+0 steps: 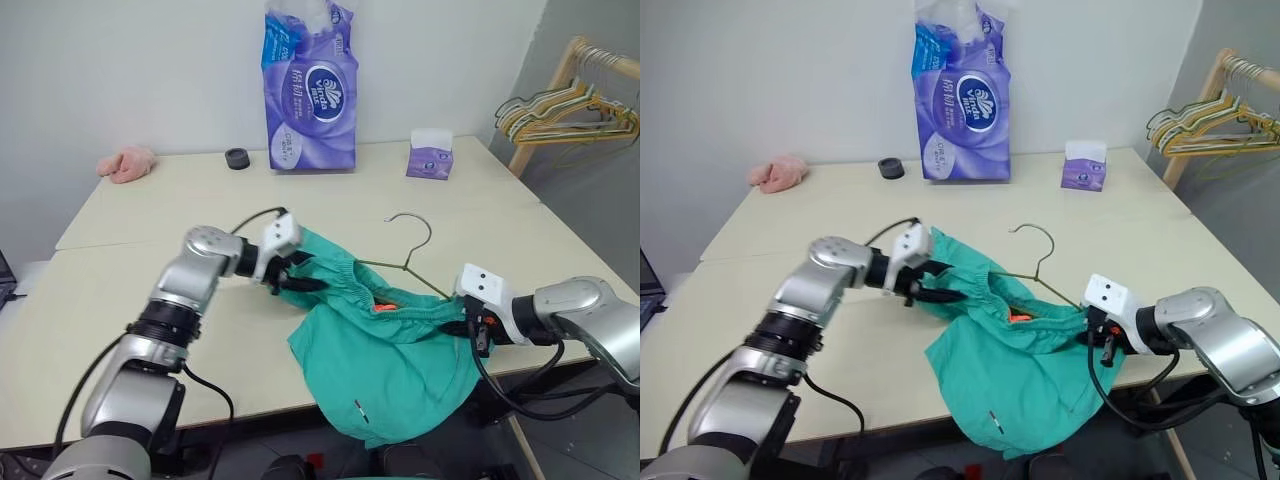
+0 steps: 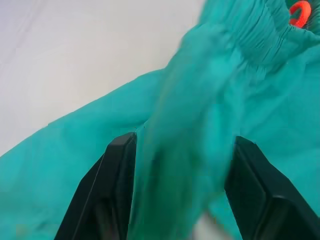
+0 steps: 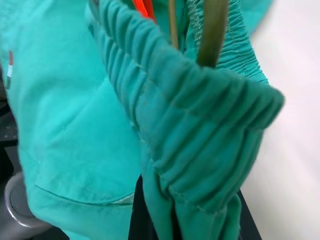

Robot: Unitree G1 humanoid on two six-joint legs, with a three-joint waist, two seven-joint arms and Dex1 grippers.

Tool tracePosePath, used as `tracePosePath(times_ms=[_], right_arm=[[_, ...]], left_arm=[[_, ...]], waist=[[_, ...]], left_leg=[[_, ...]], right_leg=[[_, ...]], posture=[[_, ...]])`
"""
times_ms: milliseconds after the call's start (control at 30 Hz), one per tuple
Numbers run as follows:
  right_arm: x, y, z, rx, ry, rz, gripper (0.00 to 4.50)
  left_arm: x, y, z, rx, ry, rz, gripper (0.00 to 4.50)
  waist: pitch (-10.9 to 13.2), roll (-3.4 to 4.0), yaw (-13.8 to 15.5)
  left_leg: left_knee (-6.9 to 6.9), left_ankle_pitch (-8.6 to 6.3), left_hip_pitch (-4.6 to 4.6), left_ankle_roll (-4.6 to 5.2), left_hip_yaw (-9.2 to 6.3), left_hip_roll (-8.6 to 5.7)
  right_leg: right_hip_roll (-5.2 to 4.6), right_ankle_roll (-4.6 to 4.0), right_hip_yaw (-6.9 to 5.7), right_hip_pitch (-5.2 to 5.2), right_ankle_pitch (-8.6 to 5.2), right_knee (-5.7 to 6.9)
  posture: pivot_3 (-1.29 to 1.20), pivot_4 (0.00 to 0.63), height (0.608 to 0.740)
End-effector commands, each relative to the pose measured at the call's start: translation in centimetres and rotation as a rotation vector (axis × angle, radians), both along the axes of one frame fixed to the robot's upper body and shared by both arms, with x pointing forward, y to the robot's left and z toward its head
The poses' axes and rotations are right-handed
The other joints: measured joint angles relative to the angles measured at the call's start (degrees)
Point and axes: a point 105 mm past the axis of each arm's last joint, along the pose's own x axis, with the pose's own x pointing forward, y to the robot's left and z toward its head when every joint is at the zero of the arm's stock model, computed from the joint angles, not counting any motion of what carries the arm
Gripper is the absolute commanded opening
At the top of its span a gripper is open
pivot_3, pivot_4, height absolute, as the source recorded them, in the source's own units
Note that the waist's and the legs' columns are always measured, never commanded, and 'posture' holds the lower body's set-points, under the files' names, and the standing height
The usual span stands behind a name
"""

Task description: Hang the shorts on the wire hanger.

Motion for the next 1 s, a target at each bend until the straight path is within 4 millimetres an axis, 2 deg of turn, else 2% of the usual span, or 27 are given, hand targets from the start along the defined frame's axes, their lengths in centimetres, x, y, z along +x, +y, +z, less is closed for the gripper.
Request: tracePosePath(times_ms=[33,167,267,400,500,800,1000], right_arm=[[0.2,-0.1,1.5,0.009,-0.055,0.011,0.00],[0.2,-0.2,1.6,0.007,-0.057,0.011,0.00],[0.2,-0.2,1.7,0.008,-0.059,0.011,0.00],[0.0,-0.1,1.7,0.009,-0.058,0.011,0.00],[-0.1,-0.3,1.7,0.007,-0.055,0.006,0.00],[-0.9,-1.3,1.3,-0.012,-0.033,-0.015,0.00],[-1.2,-1.9,0.9,-0.017,-0.024,-0.035,0.00]], left_arm=[[0.5,0.7,0.3,0.013,0.004,0.002,2.61],[0.9,0.6,-0.6,0.047,0.004,-0.009,2.61],[1.1,0.3,-1.8,0.086,-0.024,-0.029,2.08],[1.6,-0.8,-1.8,0.034,-0.042,-0.021,0.85],[2.2,-0.8,-1.8,0.028,-0.066,0.007,0.03],[5.3,0.7,-0.3,0.000,-0.189,0.196,0.03],[5.4,1.2,-0.4,0.003,-0.190,0.206,0.03]], waist=[[0.00,0.00,-0.08],[0.00,-0.01,-0.12],[0.00,-0.01,-0.13],[0.00,-0.01,-0.15],[0.00,-0.01,-0.25],[0.01,-0.03,-0.16],[0.01,-0.03,-0.20]], left_leg=[[0.00,0.00,0.00,0.00,0.00,0.00],[0.01,0.00,-0.01,0.00,-0.01,0.00],[0.01,0.00,-0.03,0.00,-0.02,0.00],[0.01,0.00,-0.04,0.00,-0.02,0.00],[0.01,0.00,-0.06,0.00,-0.02,0.00],[0.00,0.00,-0.06,0.00,-0.03,-0.01],[0.00,0.00,-0.07,-0.01,-0.03,0.00]], right_leg=[[0.00,0.00,0.00,0.00,0.00,-0.01],[-0.01,0.00,0.00,-0.01,0.00,0.00],[-0.02,0.00,0.00,-0.01,0.00,-0.01],[-0.02,0.00,0.00,-0.01,0.00,-0.01],[-0.02,0.00,0.00,-0.04,0.00,0.01],[-0.03,0.00,-0.01,-0.03,0.00,0.00],[-0.03,0.00,-0.01,-0.03,0.00,0.00]], posture=[[-0.22,0.036,0.740],[-0.23,0.036,0.740],[-0.23,0.035,0.740],[-0.24,0.036,0.740],[-0.24,0.036,0.740],[-0.24,0.037,0.740],[-0.24,0.037,0.740]])
